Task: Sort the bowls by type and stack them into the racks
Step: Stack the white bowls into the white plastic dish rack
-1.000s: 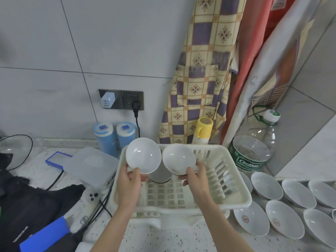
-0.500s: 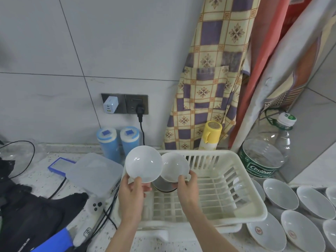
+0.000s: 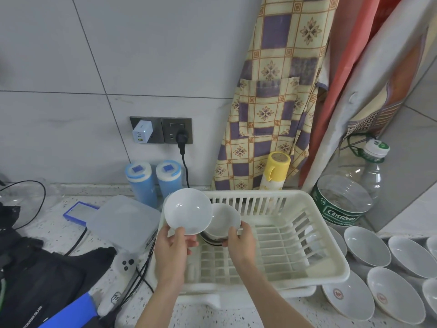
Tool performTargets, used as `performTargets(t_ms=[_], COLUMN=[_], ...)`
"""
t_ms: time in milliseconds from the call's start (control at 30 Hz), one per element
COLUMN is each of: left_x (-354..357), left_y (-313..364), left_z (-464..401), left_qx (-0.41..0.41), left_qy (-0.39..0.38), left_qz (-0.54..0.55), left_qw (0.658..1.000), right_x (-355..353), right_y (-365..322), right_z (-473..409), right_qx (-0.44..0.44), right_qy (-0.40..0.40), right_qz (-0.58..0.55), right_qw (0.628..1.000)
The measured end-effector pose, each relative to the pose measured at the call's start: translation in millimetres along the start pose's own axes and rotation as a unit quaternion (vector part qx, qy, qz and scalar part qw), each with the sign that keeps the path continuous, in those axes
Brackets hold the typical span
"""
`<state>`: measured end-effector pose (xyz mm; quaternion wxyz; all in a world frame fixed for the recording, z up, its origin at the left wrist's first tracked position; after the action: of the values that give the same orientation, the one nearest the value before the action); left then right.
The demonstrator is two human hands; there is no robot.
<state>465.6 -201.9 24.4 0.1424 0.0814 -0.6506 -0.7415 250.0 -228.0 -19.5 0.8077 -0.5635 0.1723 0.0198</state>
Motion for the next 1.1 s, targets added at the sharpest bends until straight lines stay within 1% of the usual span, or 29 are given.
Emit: performTargets(t_ms=[133, 300, 633, 767, 833, 900, 967, 1033, 1100], left_x=[-1.8, -3.7, -2.1, -0.8, 0.1, 1.3, 4.7, 11.3, 20.4], left_y=[-2.7, -1.6, 0.1, -1.9, -2.3, -2.1, -2.5, -1.9, 0.0], left_z=[0.2, 1.2, 2.3, 1.0, 1.3, 2.2, 1.5, -0.5, -3.7], left_qx=[-0.012, -0.009, -0.012, -0.02, -0.022, -0.023, -0.03, -0.037, -0.038], left_qy=[0.001, 0.003, -0.009, -0.015, -0.02, -0.029, -0.039, -0.048, -0.056], left_qz=[0.021, 0.017, -0.008, -0.016, -0.02, -0.027, -0.034, -0.04, -0.054], left_qw=[1.0, 1.0, 1.0, 1.0, 0.999, 0.999, 0.998, 0.997, 0.996], right_x=[-1.2, 1.2, 0.1, -0.8, -7.4, -20.6, -32.5, -33.9, -27.2], right_y=[0.4, -0.7, 0.7, 1.4, -1.0, -7.5, -19.6, -30.4, -36.6], right_z=[-2.5, -3.3, -11.5, -12.9, -11.3, -7.7, -1.0, 5.1, 8.8], right_qx=[0.002, 0.004, 0.017, 0.017, 0.019, 0.004, -0.033, -0.061, -0.064], right_qy=[-0.011, -0.028, -0.098, -0.108, -0.098, -0.057, -0.022, -0.035, -0.079], right_qz=[0.005, 0.029, 0.068, 0.068, 0.085, 0.108, 0.097, 0.07, 0.043], right_qw=[1.0, 0.999, 0.993, 0.992, 0.991, 0.992, 0.994, 0.995, 0.994])
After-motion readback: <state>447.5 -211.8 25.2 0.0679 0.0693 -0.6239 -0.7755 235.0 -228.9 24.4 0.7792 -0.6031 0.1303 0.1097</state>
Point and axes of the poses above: each hand's wrist, its own z-axis away from the middle knuckle, its own x-axis out of the palm, y = z × x, the point moved 9 cm from there along -z, towards the middle knuckle, and after that the axes turned 6 degrees about -y, right-handed, at the moved point
